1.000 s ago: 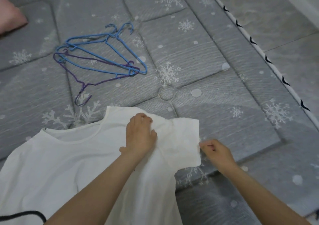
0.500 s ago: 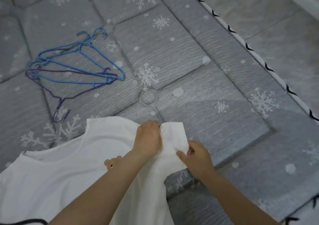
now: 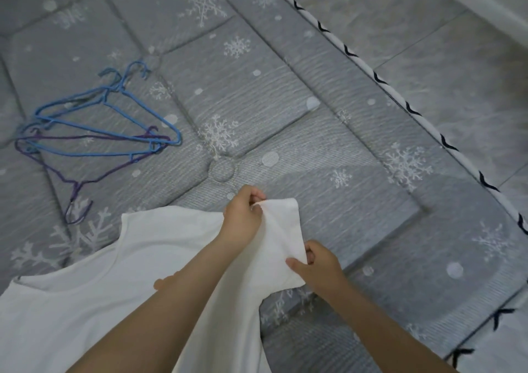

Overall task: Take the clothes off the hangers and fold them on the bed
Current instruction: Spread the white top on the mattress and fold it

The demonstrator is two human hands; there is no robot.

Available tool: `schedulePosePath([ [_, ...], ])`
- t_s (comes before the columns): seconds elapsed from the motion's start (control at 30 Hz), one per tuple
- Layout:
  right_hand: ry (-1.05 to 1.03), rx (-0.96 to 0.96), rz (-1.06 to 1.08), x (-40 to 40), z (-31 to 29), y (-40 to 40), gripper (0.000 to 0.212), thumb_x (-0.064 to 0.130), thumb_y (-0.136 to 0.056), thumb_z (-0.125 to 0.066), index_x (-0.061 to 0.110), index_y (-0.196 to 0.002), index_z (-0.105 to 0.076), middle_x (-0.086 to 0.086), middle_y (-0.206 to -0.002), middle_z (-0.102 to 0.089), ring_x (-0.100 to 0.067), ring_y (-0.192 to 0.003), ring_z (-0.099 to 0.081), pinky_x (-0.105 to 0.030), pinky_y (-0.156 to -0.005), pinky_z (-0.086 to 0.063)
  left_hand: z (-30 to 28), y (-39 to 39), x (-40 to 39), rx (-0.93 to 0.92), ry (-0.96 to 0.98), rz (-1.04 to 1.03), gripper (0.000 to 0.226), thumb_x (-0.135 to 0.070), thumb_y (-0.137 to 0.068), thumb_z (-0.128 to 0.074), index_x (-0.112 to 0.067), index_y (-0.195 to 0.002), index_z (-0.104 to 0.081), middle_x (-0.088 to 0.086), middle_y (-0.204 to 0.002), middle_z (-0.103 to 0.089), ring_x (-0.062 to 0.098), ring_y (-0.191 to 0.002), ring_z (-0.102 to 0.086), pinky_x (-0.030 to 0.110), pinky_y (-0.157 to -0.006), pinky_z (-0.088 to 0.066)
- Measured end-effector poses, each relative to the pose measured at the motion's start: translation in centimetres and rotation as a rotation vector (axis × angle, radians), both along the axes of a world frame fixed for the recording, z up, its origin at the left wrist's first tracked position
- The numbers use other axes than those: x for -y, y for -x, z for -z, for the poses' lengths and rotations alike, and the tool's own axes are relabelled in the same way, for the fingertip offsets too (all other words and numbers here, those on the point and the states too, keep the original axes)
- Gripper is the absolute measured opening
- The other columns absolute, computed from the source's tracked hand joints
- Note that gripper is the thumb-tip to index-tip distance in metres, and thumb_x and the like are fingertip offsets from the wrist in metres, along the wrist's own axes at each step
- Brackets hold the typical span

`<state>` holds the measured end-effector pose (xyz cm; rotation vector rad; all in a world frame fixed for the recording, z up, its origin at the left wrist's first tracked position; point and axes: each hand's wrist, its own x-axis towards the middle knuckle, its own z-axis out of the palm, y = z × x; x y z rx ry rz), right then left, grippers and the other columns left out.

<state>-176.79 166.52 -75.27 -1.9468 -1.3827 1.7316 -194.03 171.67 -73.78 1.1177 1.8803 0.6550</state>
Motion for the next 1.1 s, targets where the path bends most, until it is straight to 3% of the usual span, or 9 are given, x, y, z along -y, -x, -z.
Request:
schedulePosePath([
  [0.13,0.14,-0.049,0.01,0.0,-0.4,0.7,0.027,0.019,-0.079,-0.074,0.017,-0.098,-0.055,-0.001,-0.102,-0.065,-0.016,-0.093,-0.062,-0.033,-0.08,-0.054,-1.1,-0.5,-0.8,0.089,-0.008,0.061,0.043,0.016,-0.078,-0.039,-0.022,-0.084,-0.058,-0.007,-0.07,-0.051,0.009,-0.07,-0.05,0.013,-0.068,-0.039],
  [0.23,0.173,-0.142,0.083,0.1,-1.3,1.3,0.042,0.012,-0.078,-0.075,0.02,-0.107,-0.045,0.006,-0.098,-0.059,-0.01,-0.091,-0.058,-0.02,-0.068,-0.05,-1.9,0.3,-0.8,0.007,0.026,0.248,0.045,0.015,-0.078,-0.042,-0.016,-0.094,-0.071,-0.009,-0.08,-0.061,0.006,-0.08,-0.056,0.012,-0.074,-0.043],
  [0.33,0.122,-0.117,0.058,0.3,-1.5,1.6,0.03,0.015,-0.078,-0.075,0.012,-0.097,-0.053,0.001,-0.09,-0.061,-0.012,-0.082,-0.059,-0.021,-0.065,-0.05,-2.9,1.4,-0.4,-0.02,0.052,0.291,0.042,0.016,-0.075,-0.047,-0.018,-0.072,-0.072,-0.012,-0.074,-0.062,0.007,-0.075,-0.058,0.019,-0.072,-0.046],
  [0.43,-0.044,-0.068,-0.007,0.9,-1.8,2.2,0.031,0.015,-0.076,-0.077,0.011,-0.065,-0.048,0.002,-0.071,-0.048,-0.009,-0.061,-0.045,-0.015,-0.056,-0.037,-3.4,3.2,0.3,-0.008,0.005,0.184,0.043,0.003,-0.068,-0.06,-0.033,-0.046,-0.059,-0.014,-0.068,-0.056,0.01,-0.07,-0.055,0.027,-0.073,-0.044],
  [0.53,-0.254,-0.119,-0.06,1.7,-2.7,3.1,0.045,0.008,-0.071,-0.08,0.02,-0.061,-0.038,0.005,-0.079,-0.045,-0.002,-0.066,-0.044,-0.011,-0.061,-0.034,-4.0,5.4,1.6,-0.074,-0.044,0.156,0.039,-0.007,-0.062,-0.065,-0.042,-0.045,-0.059,-0.018,-0.077,-0.057,0.016,-0.085,-0.06,0.037,-0.089,-0.042],
  [0.7,-0.365,-0.167,-0.219,4.0,-3.6,6.2,0.039,0.021,-0.069,-0.079,0.03,-0.061,-0.043,0.017,-0.063,-0.05,-0.003,-0.057,-0.043,-0.02,-0.057,-0.035,-5.4,9.8,4.4,-0.112,-0.003,0.115,0.035,0.001,-0.071,-0.071,-0.028,-0.055,-0.058,-0.005,-0.073,-0.065,0.013,-0.069,-0.059,0.027,-0.07,-0.048],
  [0.83,-0.652,-0.099,-0.414,5.9,-4.1,9.7,0.023,0.044,-0.069,-0.064,0.03,-0.074,-0.047,0.021,-0.059,-0.043,-0.001,-0.053,-0.038,-0.012,-0.052,-0.029,-6.0,13.5,7.6,-0.092,0.113,0.006,0.028,0.003,-0.07,-0.067,-0.02,-0.06,-0.056,-0.007,-0.067,-0.06,0.009,-0.064,-0.053,0.024,-0.064,-0.046],
  [0.97,-0.694,-0.049,-0.526,8.3,-4.2,13.6,0.026,0.046,-0.072,-0.061,0.032,-0.09,-0.048,0.015,-0.063,-0.045,-0.003,-0.062,-0.048,-0.009,-0.054,-0.027,-5.8,16.6,10.5,0.112,0.234,-0.218,0.016,0.0,-0.069,-0.057,-0.014,-0.06,-0.057,-0.001,-0.062,-0.057,0.017,-0.064,-0.052,0.029,-0.066,-0.045],
  [1.1,-0.368,0.055,-0.935,10.1,-3.6,15.9,0.039,0.052,-0.08,-0.062,0.038,-0.115,-0.052,0.017,-0.086,-0.049,-0.004,-0.089,-0.052,-0.019,-0.074,-0.034,-4.0,18.5,12.8,0.228,0.309,-0.446,0.022,-0.03,-0.072,-0.059,-0.011,-0.062,-0.063,0.0,-0.073,-0.064,0.019,-0.069,-0.05,0.03,-0.068,-0.039],
])
